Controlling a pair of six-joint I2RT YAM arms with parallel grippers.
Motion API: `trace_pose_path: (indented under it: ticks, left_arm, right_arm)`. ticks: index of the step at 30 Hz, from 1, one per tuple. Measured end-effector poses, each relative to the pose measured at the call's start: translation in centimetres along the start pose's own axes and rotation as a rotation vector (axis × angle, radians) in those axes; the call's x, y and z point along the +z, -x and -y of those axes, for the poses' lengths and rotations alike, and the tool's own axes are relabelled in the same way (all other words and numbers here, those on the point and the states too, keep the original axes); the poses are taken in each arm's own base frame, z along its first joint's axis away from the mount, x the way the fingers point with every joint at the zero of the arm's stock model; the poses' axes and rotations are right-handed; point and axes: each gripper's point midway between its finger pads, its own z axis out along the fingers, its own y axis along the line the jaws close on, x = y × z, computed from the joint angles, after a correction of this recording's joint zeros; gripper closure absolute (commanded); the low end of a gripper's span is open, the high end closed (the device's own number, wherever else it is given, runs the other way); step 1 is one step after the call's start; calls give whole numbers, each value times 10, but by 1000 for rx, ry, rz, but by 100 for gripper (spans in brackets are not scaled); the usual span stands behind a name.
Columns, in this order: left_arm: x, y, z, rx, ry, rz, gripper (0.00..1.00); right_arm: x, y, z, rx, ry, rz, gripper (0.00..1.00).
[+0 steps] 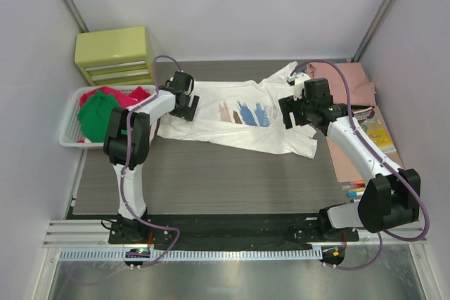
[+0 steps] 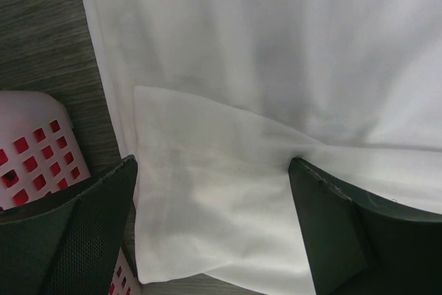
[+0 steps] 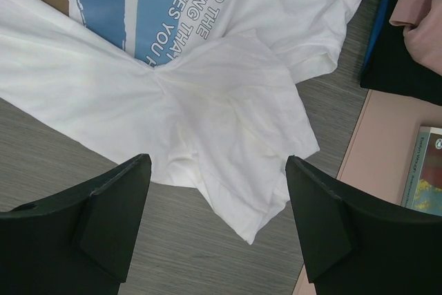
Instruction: Fold and stack the t-shirts
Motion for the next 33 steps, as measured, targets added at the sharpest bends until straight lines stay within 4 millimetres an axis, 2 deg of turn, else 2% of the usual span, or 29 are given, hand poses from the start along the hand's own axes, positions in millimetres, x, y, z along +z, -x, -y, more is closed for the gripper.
trace_pose_path:
  ticks: [7, 11, 14, 17, 20, 23, 26, 29, 32, 33]
  left_arm:
    - [-1, 1, -4, 2, 26, 2, 7]
    - [-6, -5, 1, 8, -9, 3, 6]
    - [-21, -11, 10, 35, -56, 17, 6]
    - [-49, -9, 17, 60, -80, 74, 5]
    - [-88, 12, 14, 67, -87, 199, 4]
    - [-139, 42, 0, 50, -81, 378, 3]
    - [-177, 68, -12, 35, -63, 494, 3]
    - [-186, 93, -20, 36, -33, 525, 3]
    - [-172, 114, -21, 56, -7, 482, 3]
    - [-163, 119, -20, 62, -9, 451, 3]
  right_arm:
    - [0, 0, -1, -3, 5, 0, 15]
    - [2, -7, -3, -11, 18, -13, 15]
    - [4, -15, -5, -18, 25, -32, 15]
    - [4, -15, -5, -21, 28, -33, 15]
    - [4, -15, -5, -25, 31, -32, 15]
    - [5, -16, -5, -28, 30, -33, 14]
    - [5, -19, -6, -27, 31, -39, 11]
    - [5, -18, -5, -26, 29, -39, 9]
    - [0, -9, 2, -20, 15, -43, 7]
    - [-4, 4, 8, -12, 9, -42, 7]
